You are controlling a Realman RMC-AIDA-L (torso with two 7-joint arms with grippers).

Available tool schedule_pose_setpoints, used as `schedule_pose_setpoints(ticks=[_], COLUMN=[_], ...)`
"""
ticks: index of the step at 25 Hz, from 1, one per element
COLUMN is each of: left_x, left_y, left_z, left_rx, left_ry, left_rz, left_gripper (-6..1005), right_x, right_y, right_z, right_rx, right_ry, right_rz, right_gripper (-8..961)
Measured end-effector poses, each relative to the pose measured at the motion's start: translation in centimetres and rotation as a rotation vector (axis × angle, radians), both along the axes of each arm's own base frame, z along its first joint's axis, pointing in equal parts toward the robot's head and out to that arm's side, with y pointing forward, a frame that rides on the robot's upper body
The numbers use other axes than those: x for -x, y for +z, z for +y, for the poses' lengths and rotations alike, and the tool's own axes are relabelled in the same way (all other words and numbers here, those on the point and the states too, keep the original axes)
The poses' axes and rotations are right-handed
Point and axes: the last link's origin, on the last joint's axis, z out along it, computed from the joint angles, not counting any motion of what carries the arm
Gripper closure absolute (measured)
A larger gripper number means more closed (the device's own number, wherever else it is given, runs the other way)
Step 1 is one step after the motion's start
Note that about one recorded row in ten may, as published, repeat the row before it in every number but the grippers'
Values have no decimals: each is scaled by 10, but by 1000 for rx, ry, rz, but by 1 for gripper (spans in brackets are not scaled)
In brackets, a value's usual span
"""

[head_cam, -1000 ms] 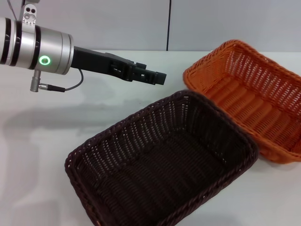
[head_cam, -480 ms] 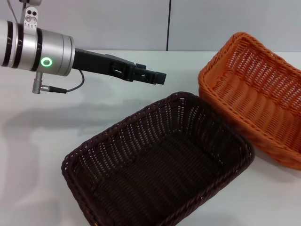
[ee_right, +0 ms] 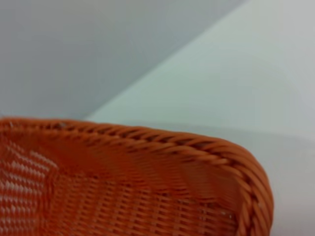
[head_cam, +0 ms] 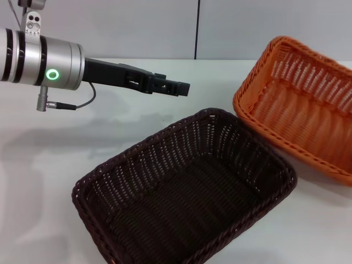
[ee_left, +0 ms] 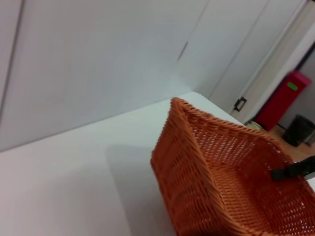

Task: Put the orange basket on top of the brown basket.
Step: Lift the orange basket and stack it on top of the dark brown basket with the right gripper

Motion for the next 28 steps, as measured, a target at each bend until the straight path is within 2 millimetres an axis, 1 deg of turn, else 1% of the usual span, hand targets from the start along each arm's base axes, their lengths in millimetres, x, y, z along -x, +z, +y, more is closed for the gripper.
schedule_pose_setpoints(ticks=[6,11,15,21,26,28], left_x=[3,7,9,14,17,18], left_y=[4,9,9,17,21,22], left_z=[3,3,3,4,6,6], left_rx=[-59,-93,-103,-147,-175,-182], left_ry=[7,4,14,33,43,43], left_rz=[-32,-72,-77,-115,-143,-146], left_gripper=[159,159,159,159,159,159], right_x=[-2,-2,0,8,12,13], right_y=[10,19,24,29,32,36], right_z=[-4,-7,-5,-2,1,3], right_rx=[-100,-225,-307,-437,-505,-551], right_ry=[23,62,92,150,175,189], right_rz=[50,98,124,167,188,194], right_gripper=[730,748,757,758,756,750])
